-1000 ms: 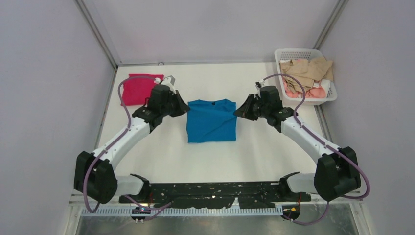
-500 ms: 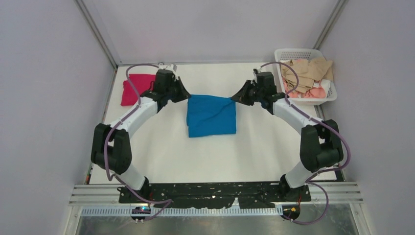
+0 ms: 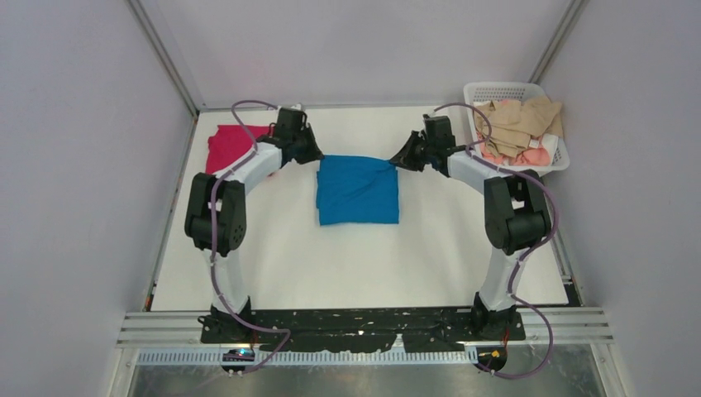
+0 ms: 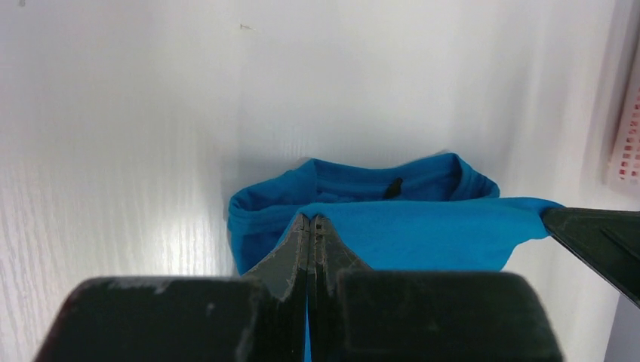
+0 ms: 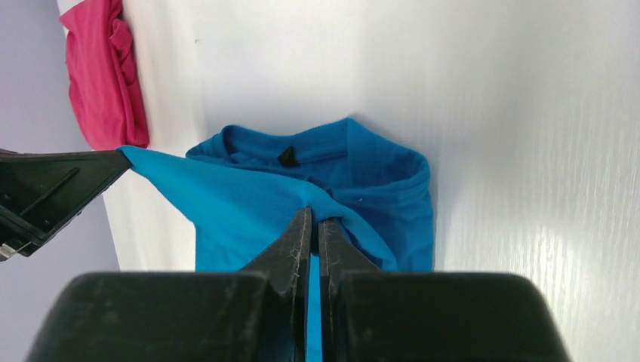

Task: Fold and stack the t-shirts
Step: Fold the long partially folded tshirt into a neat square

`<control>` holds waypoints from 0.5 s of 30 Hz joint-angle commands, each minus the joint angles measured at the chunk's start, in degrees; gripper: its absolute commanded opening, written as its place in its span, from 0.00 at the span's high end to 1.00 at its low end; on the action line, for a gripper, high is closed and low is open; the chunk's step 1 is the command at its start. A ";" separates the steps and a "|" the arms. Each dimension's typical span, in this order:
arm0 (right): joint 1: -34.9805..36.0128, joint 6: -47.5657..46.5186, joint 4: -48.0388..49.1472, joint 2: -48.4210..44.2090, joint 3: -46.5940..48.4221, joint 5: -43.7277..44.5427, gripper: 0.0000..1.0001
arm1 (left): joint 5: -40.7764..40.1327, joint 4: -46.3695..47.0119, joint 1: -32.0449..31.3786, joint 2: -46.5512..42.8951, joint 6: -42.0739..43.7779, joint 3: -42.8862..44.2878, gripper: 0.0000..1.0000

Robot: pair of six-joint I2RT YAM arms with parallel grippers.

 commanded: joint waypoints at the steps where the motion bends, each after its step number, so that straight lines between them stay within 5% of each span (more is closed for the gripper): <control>1: -0.53 -1.53 2.70 3.86 5.47 2.15 0.95 | -4.41 -2.43 0.75 3.82 -0.23 5.73 1.00; 5: -0.53 -0.97 3.62 5.40 5.84 6.43 0.94 | -4.79 -3.74 0.78 6.92 -0.31 9.70 1.00; 8: -0.65 -1.47 3.18 6.82 7.19 6.94 0.80 | -6.91 -7.68 0.78 9.15 -0.74 13.56 1.00; 9: -0.68 -2.12 2.51 7.58 8.56 6.77 0.77 | -6.97 -9.65 0.78 9.68 -0.87 14.65 0.90; 11: -0.68 -3.90 1.28 8.26 11.21 8.89 0.62 | -6.98 -11.04 0.84 9.57 -0.80 15.27 0.49; 15: -0.52 -8.19 -5.03 7.33 17.55 13.44 0.33 | -9.40 -9.42 0.87 4.32 -1.19 11.94 0.19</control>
